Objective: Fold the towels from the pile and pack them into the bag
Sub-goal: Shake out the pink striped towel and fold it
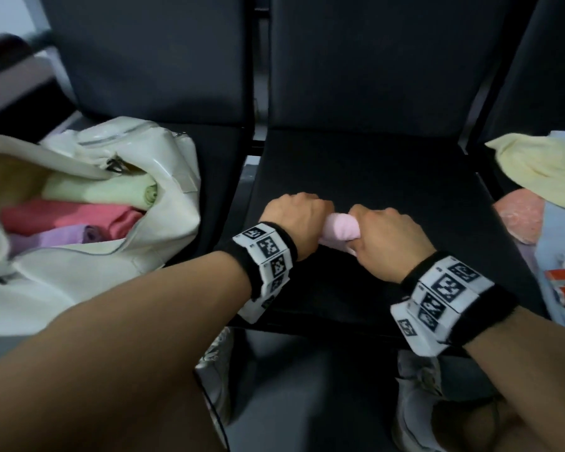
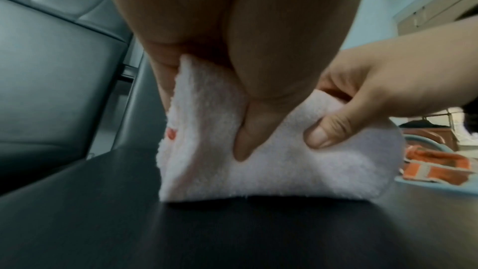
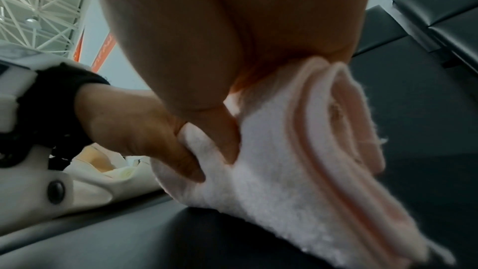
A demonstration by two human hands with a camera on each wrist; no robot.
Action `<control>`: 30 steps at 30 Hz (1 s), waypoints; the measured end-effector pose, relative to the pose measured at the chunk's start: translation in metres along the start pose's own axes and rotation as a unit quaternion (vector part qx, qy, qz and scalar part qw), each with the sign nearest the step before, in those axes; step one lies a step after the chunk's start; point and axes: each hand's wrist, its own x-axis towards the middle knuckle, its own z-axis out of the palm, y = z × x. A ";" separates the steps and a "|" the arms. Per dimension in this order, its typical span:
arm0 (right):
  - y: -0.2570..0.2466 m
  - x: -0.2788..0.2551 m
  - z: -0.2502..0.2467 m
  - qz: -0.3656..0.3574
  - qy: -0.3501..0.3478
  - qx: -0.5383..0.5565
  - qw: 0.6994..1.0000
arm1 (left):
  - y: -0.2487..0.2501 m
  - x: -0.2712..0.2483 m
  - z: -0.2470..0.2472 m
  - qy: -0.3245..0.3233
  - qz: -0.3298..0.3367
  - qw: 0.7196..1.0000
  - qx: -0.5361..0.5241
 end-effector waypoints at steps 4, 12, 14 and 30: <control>-0.016 -0.001 -0.002 -0.025 0.026 0.004 0.999 | -0.016 -0.012 -0.013 0.020 -0.013 1.000 -0.013; -0.082 0.013 -0.037 -0.142 0.123 0.035 0.982 | -0.080 -0.053 -0.071 0.103 -0.068 0.992 -0.007; -0.108 0.023 -0.050 -0.164 0.143 0.030 0.976 | -0.102 -0.065 -0.095 0.123 -0.087 0.988 0.014; -0.258 0.078 -0.080 -0.275 0.187 0.029 0.943 | -0.239 -0.147 -0.146 0.190 -0.194 0.962 -0.012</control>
